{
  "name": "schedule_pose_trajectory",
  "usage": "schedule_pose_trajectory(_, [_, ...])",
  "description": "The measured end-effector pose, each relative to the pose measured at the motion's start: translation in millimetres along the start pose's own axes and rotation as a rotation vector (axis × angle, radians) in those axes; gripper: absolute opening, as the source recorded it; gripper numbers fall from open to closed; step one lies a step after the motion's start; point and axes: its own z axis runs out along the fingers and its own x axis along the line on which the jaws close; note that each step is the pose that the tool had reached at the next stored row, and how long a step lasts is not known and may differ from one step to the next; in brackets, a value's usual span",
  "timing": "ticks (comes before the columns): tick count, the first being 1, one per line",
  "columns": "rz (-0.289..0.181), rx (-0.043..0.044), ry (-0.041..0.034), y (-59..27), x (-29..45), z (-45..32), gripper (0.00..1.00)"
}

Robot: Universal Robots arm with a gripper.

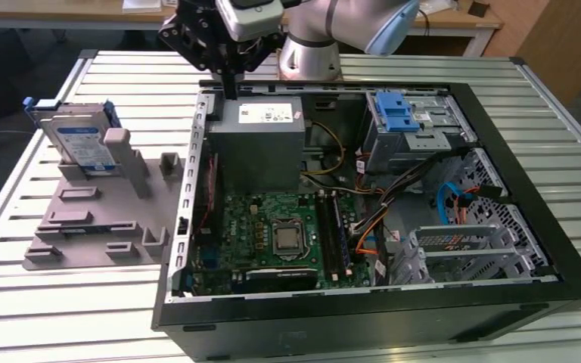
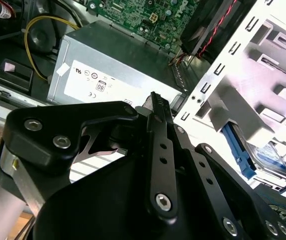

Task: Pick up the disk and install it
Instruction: 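Reach for the disk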

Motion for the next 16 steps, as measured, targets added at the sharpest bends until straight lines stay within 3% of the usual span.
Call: schedule_pose_trajectory(16, [0.0, 0.0, 0.0, -0.5, 6.4, 0.2, 0.11])
